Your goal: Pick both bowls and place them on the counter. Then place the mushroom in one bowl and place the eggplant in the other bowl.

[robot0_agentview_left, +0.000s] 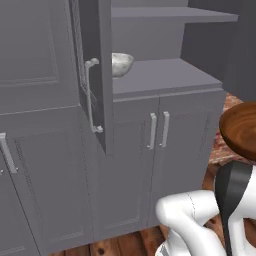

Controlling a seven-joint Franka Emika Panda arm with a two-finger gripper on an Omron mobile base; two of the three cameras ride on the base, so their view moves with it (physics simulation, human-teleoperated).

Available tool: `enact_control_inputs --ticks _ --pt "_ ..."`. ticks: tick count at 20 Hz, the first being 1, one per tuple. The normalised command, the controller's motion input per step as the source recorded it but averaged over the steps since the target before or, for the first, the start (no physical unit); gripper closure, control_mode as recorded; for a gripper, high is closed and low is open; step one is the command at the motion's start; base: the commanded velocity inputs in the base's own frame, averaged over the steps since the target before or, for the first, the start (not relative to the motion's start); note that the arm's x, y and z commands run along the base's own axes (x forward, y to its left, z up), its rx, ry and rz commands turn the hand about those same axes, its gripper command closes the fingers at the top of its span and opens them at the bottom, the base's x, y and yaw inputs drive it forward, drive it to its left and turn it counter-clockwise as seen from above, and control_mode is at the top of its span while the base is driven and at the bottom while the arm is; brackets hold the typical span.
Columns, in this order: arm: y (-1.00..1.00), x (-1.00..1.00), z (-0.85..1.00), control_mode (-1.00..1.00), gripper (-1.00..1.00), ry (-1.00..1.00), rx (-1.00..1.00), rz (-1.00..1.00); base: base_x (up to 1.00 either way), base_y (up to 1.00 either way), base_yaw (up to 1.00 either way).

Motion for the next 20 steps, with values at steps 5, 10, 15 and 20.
enact_control_inputs --ticks 5,10,15,20 --pt "0.0 0.0 0.0 1.0 1.0 0.0 0.0 0.0 -0.72 0.22 -0.27" --pt "0.0 0.0 0.0 1.0 1.0 0.0 0.0 0.0 -0.56 -0.01 -0.51" --pt "0.0 0.0 0.0 1.0 1.0 0.0 0.0 0.0 -0.4 0.0 -0.61" --pt "0.0 0.0 0.0 1.0 1.0 0.0 0.0 0.0 -0.33 0.0 -0.64"
